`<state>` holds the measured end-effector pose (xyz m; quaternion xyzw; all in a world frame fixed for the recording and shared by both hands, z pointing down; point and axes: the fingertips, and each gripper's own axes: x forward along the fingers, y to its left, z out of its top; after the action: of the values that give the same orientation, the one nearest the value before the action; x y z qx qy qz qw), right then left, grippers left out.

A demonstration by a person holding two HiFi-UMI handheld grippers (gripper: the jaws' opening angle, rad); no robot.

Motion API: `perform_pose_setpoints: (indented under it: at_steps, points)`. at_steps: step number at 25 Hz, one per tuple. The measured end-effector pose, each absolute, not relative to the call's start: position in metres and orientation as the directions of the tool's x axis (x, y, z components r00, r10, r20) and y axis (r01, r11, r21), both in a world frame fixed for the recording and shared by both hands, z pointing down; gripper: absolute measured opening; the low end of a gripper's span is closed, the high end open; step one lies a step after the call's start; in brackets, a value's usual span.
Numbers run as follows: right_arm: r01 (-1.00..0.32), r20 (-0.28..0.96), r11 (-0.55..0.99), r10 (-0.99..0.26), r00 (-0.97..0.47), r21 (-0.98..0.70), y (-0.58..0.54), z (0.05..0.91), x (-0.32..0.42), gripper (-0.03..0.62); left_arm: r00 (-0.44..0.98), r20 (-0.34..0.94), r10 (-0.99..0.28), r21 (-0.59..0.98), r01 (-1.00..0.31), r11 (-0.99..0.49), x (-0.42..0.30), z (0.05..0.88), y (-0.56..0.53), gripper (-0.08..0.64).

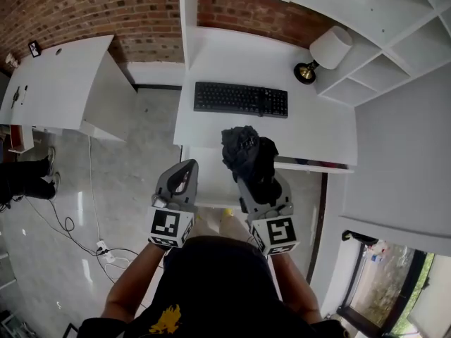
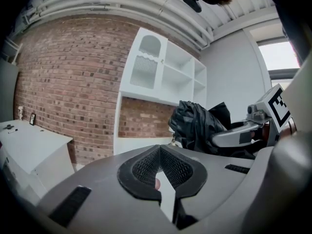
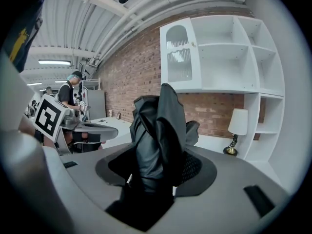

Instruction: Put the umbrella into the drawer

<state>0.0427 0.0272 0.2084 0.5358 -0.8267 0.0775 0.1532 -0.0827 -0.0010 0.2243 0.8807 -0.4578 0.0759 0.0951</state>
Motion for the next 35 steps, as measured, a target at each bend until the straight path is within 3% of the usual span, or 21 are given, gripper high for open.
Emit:
perform_pose_setpoints:
  at_steps: [25, 31, 35]
  points:
    - [-0.860, 0.529, 0.497, -0.703, -0.476, -0.114, 0.005, 0.338, 0.035, 0.219, 0.508, 0.373, -0.777, 0.115, -0.856, -0.504, -0.085, 0.340, -0.010, 0.017]
    - [-0.839, 0.559, 0.468, -0.631, -0.538, -0.279, 0.006, 0.386, 0.035, 0.219, 0.519, 0.361, -0.775, 0.123, -0.850, -0.512, -0.083, 0.372, -0.006, 0.017]
    - [-0.839, 0.602, 0.446, -0.590, -0.538, -0.312, 0.007, 0.416, 0.041, 0.219, 0.512, 0.417, -0.751, 0.145, -0.853, -0.501, -0.078, 0.405, -0.005, 0.017]
